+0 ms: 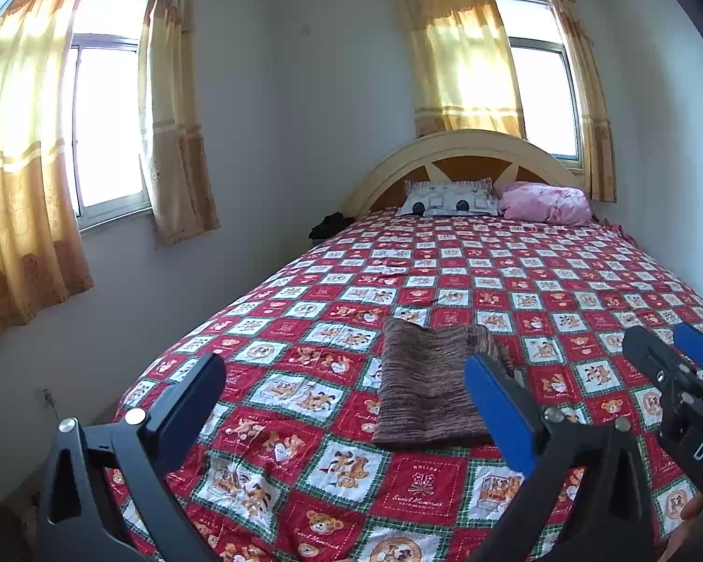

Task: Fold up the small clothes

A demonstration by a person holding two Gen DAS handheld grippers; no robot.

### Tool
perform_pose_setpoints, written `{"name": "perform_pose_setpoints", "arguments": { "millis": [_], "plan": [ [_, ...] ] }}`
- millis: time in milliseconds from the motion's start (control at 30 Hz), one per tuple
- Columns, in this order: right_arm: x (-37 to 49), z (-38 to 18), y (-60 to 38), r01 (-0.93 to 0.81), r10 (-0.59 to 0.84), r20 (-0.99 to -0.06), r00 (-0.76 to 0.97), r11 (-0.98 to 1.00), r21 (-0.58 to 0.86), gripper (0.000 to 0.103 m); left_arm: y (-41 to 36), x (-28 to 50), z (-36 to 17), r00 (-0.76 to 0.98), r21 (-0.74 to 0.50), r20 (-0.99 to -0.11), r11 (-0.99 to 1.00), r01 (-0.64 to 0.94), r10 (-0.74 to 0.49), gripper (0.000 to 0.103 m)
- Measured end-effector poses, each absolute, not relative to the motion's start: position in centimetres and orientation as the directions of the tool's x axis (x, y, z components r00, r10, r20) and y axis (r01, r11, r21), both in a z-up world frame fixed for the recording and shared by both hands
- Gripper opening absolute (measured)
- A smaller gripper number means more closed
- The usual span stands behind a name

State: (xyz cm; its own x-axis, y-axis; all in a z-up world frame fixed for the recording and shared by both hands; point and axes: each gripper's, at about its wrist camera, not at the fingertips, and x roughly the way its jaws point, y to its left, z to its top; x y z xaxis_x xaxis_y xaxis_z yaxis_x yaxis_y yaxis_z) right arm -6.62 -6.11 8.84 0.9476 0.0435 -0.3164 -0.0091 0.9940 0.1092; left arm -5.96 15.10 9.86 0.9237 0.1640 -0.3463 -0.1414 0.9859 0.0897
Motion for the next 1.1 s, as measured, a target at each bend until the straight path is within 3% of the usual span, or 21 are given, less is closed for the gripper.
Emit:
{"name": "perform_pose_setpoints", "arguments": {
  "millis": [1100],
  "plan": [
    [-6.2, 8.0, -6.4, 0.007, 0.039, -0.335, 0.942, 0.991, 0.135, 0.071, 14.8, -5.1, 8.8, 0.910, 0.108, -0.386, 0.987, -0.116, 0.149, 0.103]
  ]
}}
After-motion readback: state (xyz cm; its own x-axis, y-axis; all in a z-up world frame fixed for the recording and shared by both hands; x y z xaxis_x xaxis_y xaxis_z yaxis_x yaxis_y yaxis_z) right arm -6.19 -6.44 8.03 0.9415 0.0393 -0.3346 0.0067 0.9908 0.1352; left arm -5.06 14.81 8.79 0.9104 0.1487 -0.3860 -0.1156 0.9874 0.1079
